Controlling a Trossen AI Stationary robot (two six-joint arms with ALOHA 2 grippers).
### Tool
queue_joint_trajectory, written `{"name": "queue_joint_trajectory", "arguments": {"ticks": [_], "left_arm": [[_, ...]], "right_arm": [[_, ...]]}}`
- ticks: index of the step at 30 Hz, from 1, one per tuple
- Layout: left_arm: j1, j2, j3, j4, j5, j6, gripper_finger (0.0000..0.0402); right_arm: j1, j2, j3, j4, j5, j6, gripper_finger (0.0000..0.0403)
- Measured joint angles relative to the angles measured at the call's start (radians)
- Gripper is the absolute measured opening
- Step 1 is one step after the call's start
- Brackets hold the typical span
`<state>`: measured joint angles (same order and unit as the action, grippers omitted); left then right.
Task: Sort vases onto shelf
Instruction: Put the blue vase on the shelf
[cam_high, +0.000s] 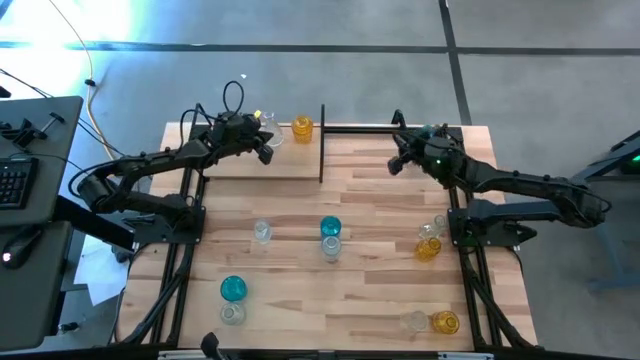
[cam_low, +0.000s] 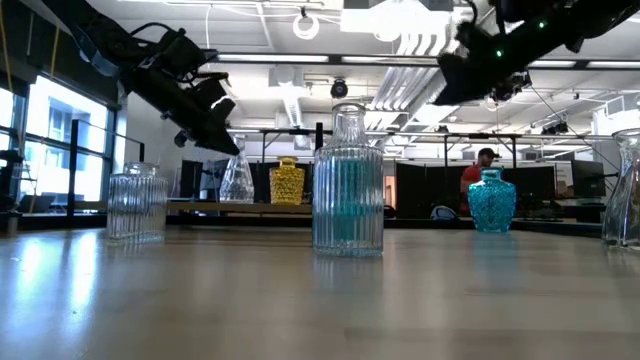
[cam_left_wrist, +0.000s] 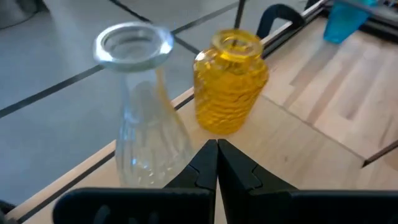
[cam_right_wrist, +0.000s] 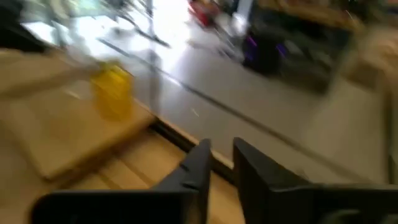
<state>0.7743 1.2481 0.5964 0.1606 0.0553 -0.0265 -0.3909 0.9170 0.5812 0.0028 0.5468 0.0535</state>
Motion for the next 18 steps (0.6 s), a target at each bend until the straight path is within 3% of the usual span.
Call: {"name": "queue_joint_trajectory", "arguments": {"ticks": [7,12,18], "left_arm": [[-0.047,-0.037,0.0,0.028,0.015,-0.015,0.0],[-0.066,-0.042,0.0,0.054,0.015,-0.023,0.0],[-0.077,-0.042,0.0,0.077,0.015,-0.025,0.0]], "right_arm": [[-0.081,0.0,0.0,-0.26,0.132,0.253,0.02],[-0.175,0.0,-0.003,-0.339,0.16,0.391,0.0295],[-0.302,0.001,-0.06,-0.264,0.055,0.38,0.0333]]}}
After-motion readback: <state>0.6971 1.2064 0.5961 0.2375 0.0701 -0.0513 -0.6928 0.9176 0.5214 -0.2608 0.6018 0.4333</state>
